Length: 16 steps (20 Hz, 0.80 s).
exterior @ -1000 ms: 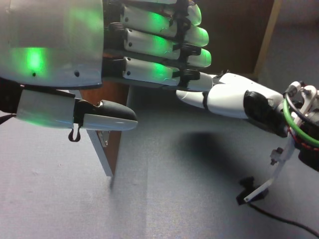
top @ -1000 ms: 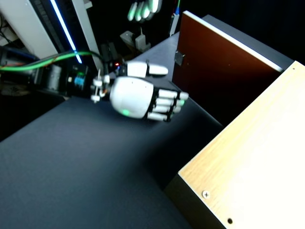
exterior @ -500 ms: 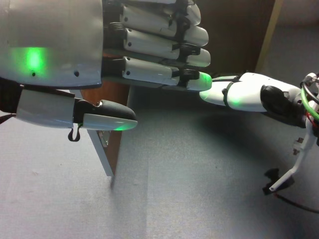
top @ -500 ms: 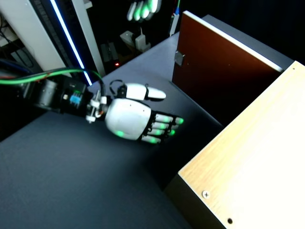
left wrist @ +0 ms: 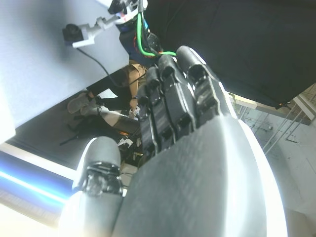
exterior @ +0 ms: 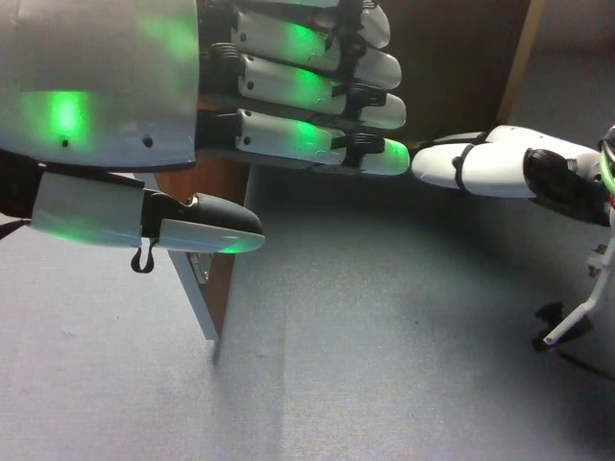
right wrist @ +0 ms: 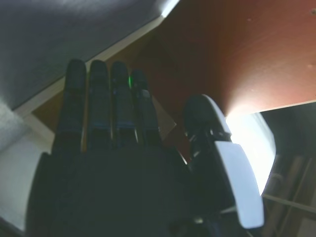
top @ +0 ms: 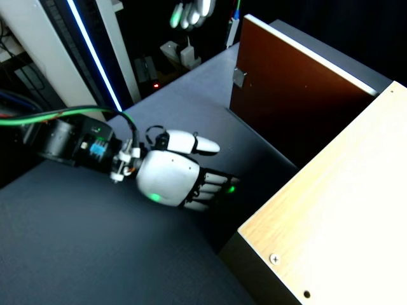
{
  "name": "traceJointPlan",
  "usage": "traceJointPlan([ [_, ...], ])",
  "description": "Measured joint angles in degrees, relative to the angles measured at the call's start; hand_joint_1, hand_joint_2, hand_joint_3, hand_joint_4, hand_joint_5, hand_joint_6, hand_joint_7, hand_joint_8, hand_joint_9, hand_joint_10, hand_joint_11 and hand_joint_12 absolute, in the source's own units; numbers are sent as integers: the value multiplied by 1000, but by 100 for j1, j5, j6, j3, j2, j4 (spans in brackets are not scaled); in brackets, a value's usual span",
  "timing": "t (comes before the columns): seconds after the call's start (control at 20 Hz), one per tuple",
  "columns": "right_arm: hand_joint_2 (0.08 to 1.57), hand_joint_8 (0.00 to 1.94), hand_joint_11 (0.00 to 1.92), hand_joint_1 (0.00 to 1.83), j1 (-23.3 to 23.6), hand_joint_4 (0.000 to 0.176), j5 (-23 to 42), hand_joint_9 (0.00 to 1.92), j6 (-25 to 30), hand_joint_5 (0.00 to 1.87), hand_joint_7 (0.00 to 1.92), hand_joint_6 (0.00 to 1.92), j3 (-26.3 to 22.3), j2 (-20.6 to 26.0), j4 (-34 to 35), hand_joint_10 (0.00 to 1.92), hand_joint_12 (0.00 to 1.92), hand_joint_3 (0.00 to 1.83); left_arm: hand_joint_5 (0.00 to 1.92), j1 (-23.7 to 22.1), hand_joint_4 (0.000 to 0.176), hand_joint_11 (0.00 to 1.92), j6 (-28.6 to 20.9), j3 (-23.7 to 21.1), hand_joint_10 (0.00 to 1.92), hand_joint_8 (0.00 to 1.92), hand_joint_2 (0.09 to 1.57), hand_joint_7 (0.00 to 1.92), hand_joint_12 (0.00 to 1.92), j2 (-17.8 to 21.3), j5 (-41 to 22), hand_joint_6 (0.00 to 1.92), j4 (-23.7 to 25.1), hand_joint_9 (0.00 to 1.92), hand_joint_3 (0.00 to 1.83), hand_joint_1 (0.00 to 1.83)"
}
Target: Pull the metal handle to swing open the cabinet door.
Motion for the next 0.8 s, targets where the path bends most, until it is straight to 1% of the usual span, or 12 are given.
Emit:
traceJointPlan([
  [0.15, 1492, 0, 0, 0, 0, 0, -109, 337, 2, 272, 341, 0, 11, 0, -48, 2, 1016, 0, 322, 0, 0, 265, 0, 0, 38, 28, 1489, 539, 821, 0, -2, 7, 0, 550, 0, 293],
  [0.2, 1496, 4, 0, 0, 0, 0, -120, 351, 2, 281, 356, 3, 11, 0, -57, 6, 1052, 0, 379, 0, 0, 358, 0, 0, 59, 40, 1465, 607, 875, 0, -4, 21, 0, 637, 0, 371],
  [0.25, 1502, 5, 0, 0, 0, 0, -120, 361, 0, 285, 366, 3, 11, 0, -76, 7, 1080, 1, 436, 0, 0, 394, 0, 0, 55, 41, 1436, 657, 931, 0, -4, 20, 0, 696, 0, 435],
  [0.35, 1511, 10, 22, 0, 0, 0, -120, 409, 2, 322, 417, 10, 11, 0, -98, 15, 1149, 2, 568, 0, 0, 455, 0, 0, 87, 124, 1377, 776, 1101, 0, 4, 61, 0, 858, 0, 546],
  [0.4, 1507, 17, 68, 37, 0, 0, -120, 458, 0, 357, 466, 16, 11, 0, -116, 23, 1180, 0, 497, 0, 101, 484, 0, 0, 125, 190, 1383, 803, 1187, 0, 0, 1377, 0, 916, 29, 685],
  [0.45, 1503, 12, 108, 56, 0, 0, -120, 497, 0, 386, 501, 14, 13, 0, -116, 22, 1199, 0, 444, 0, 147, 440, 0, 0, 287, 494, 1417, 696, 1264, 0, 2, 1700, 0, 875, 18, 663],
  [0.5, 1509, 12, 147, 23, 0, 0, -120, 538, 2, 412, 528, 15, 13, 0, -122, 28, 1235, 2, 427, 0, 140, 421, -2, 0, 699, 825, 1435, 576, 1363, 0, 2, 1776, 0, 718, 5, 660],
  [0.55, 1507, 11, 169, 32, 0, 0, -125, 570, 0, 433, 551, 14, 33, -2, -144, 30, 1274, 0, 421, 0, 134, 411, 0, 0, 966, 1008, 1442, 505, 1430, 0, 2, 1795, 0, 608, 2, 659],
  [0.6, 1505, 13, 187, 39, 4, 0, -122, 610, 2, 456, 586, 13, 57, -7, -144, 37, 1346, 0, 425, 0, 122, 422, -2, 0, 1132, 1096, 1441, 487, 1494, 0, 0, 1793, 0, 559, 1, 670],
  [0.65, 1502, 16, 200, 58, 7, 0, -120, 638, 2, 470, 614, 12, 83, -9, -138, 43, 1386, 0, 426, 0, 116, 435, -2, 0, 1199, 1134, 1442, 480, 1534, 0, 0, 1794, 0, 543, 0, 675],
  [0.75, 1497, 36, 260, 89, 11, 0, -120, 730, 0, 507, 697, 17, 114, -13, -136, 80, 1464, 0, 426, 0, 121, 450, -2, 0, 1236, 1115, 1442, 488, 1576, 0, 2, 1793, -2, 530, 1, 670],
  [0.8, 1499, 45, 286, 112, 11, 0, -120, 768, 0, 530, 733, 17, 111, -13, -138, 113, 1528, 0, 432, 0, 119, 471, -2, 0, 1244, 1073, 1439, 503, 1562, 0, 2, 1785, -2, 530, 0, 676],
])
